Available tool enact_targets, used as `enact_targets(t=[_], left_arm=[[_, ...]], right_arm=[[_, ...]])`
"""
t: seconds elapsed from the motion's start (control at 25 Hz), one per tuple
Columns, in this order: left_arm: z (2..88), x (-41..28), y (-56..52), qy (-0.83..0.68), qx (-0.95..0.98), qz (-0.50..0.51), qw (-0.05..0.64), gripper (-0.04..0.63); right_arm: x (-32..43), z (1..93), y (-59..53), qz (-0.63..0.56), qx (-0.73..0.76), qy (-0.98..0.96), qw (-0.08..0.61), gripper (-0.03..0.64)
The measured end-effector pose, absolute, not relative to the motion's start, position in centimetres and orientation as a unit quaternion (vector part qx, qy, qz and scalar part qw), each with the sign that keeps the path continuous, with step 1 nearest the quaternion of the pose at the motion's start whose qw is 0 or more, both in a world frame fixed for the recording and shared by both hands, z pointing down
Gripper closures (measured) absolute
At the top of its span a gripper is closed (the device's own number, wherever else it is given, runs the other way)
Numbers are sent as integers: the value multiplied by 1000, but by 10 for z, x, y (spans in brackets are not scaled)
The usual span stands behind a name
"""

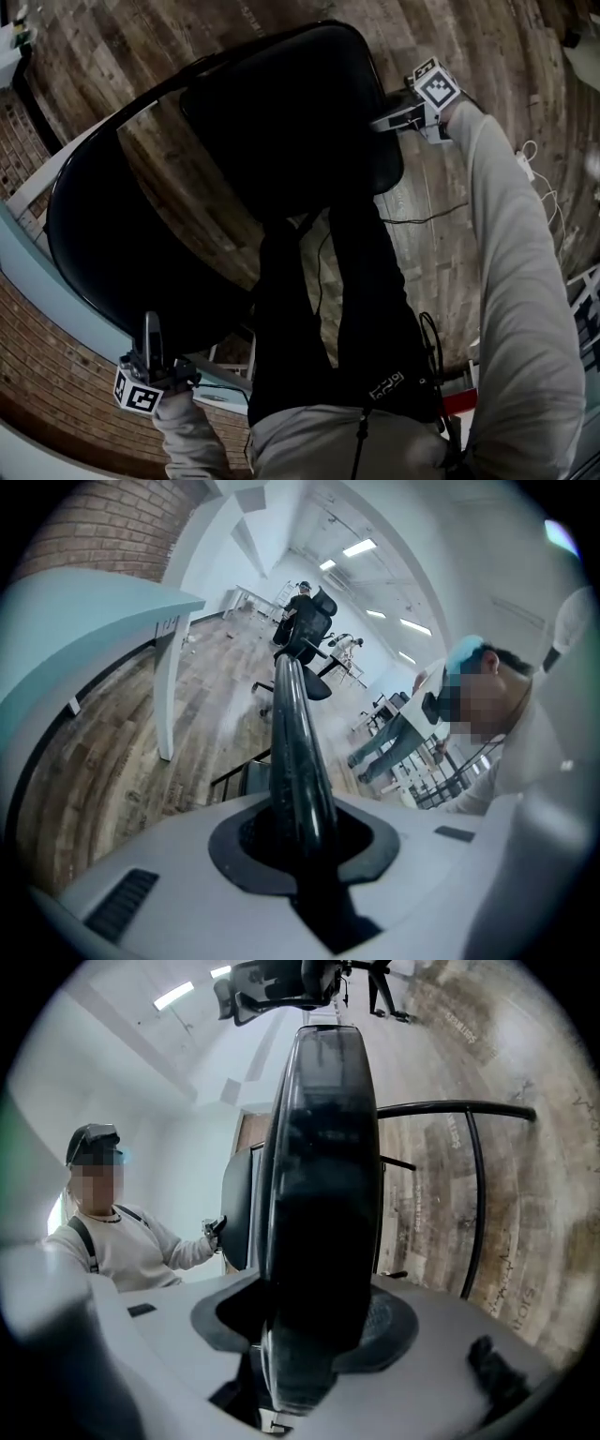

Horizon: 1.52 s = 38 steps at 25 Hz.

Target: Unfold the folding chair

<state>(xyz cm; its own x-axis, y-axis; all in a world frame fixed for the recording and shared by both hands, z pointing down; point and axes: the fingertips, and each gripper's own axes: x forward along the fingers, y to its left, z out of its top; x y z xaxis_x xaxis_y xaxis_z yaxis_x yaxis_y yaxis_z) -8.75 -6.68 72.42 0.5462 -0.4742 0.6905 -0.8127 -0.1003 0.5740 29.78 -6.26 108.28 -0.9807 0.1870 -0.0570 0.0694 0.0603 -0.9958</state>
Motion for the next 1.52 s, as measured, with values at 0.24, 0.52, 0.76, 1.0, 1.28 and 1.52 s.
enact_targets(t=[0.24, 0.52, 0.76, 1.0, 1.28, 1.52], left_arm=[[725, -86, -65, -422, 730, 162, 512, 515], [732, -81, -64, -427, 726, 211, 495, 502], [714, -100, -69, -456, 731, 258, 438, 160], [650, -115, -69, -443, 758, 246, 410, 160], [513, -105, -89, -393, 850, 152, 316, 444], [378, -80, -113, -353, 909, 102, 197, 589]], right_arm=[[297, 1080, -63, 680, -83, -728, 7, 414], [315, 1092, -70, 667, 40, -743, 35, 332], [428, 1046, -94, 561, 326, -760, 35, 296], [425, 891, -95, 456, 407, -788, 68, 298], [326, 655, -114, 336, 433, -832, 84, 600], [225, 432, -138, 224, 457, -857, 82, 609]])
